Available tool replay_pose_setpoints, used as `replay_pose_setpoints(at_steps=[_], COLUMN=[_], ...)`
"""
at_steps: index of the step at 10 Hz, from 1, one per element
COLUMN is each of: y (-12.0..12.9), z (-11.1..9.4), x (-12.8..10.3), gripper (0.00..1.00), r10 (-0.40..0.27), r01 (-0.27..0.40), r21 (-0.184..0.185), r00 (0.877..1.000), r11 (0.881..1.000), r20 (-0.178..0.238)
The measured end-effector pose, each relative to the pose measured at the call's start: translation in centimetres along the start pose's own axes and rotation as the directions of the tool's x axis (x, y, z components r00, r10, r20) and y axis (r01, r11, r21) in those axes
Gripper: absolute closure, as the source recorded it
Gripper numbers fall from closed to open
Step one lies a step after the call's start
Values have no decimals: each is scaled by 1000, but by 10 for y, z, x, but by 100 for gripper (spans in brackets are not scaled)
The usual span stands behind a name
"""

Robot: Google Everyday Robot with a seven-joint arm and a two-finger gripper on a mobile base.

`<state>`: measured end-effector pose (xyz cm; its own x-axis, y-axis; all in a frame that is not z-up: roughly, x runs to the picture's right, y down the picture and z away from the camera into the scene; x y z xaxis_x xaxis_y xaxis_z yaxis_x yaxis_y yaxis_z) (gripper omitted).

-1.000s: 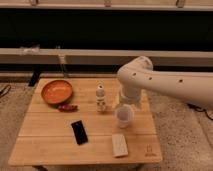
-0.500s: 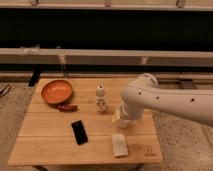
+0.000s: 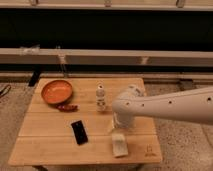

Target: Place the white sponge in the ceramic cup

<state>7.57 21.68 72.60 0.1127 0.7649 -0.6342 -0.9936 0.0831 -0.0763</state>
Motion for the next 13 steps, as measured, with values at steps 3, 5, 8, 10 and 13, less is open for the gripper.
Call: replay_pose_setpoints(at_steps=[3,5,8,10,13], y=[5,8,10,4,3], z=[25,41,67,77,87], x=[13,18,20,20,18], gripper=[20,20,20,20,38], r10=[5,15,37,60,72], r01=[-4,-13,-35,-57,-68], r21=[34,48,62,77,87], r00=[1000,999,998,997,996], r11=[999,999,997,995,994], r20=[-29,-34,-40,-45,-49])
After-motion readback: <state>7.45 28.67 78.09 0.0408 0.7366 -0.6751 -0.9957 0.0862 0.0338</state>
